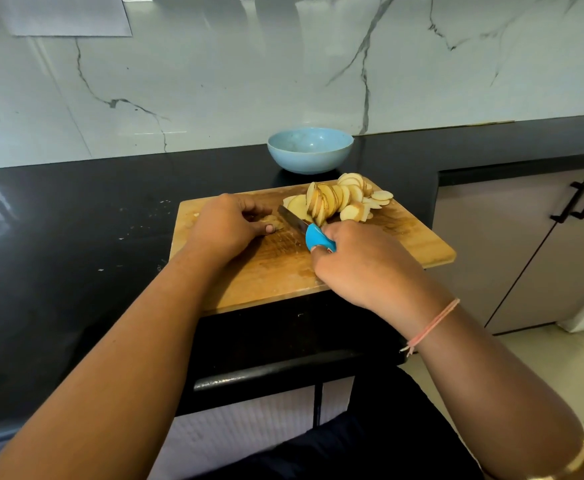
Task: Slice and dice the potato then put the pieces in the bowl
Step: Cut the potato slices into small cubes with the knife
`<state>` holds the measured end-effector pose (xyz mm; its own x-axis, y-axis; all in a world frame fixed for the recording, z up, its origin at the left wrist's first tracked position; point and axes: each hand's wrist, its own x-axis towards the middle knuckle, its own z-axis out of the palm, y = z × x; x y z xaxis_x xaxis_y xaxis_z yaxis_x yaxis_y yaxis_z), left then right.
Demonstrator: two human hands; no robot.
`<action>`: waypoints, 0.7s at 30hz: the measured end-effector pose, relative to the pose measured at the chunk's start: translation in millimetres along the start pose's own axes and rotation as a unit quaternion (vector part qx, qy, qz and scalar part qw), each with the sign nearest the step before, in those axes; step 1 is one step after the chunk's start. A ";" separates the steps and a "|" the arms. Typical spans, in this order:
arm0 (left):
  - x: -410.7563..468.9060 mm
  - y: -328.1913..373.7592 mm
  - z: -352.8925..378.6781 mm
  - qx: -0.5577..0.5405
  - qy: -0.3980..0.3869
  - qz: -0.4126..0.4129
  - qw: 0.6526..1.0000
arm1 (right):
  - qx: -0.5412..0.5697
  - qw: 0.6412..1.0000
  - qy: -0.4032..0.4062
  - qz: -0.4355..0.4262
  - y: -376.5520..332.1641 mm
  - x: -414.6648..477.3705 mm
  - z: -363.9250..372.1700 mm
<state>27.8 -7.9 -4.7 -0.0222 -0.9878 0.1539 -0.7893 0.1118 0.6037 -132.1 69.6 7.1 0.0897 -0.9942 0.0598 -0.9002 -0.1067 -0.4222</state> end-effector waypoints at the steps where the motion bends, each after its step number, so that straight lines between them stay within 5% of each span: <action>1: -0.6 0.8 0.5 0.003 0.004 0.000 1.000 | 0.005 1.000 -0.005 0.002 -0.1 -1.1 1.1; 21: -1.5 6.9 -0.3 -0.002 0.021 -0.036 0.999 | 0.071 0.993 -0.088 0.039 -25.5 10.7 -12.4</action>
<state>22.6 -5.5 -0.5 0.0594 -0.9880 0.1427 -0.7857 0.0419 0.6172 -113.5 61.8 29.8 0.1064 -0.9855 -0.1324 -0.8393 -0.0176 -0.5433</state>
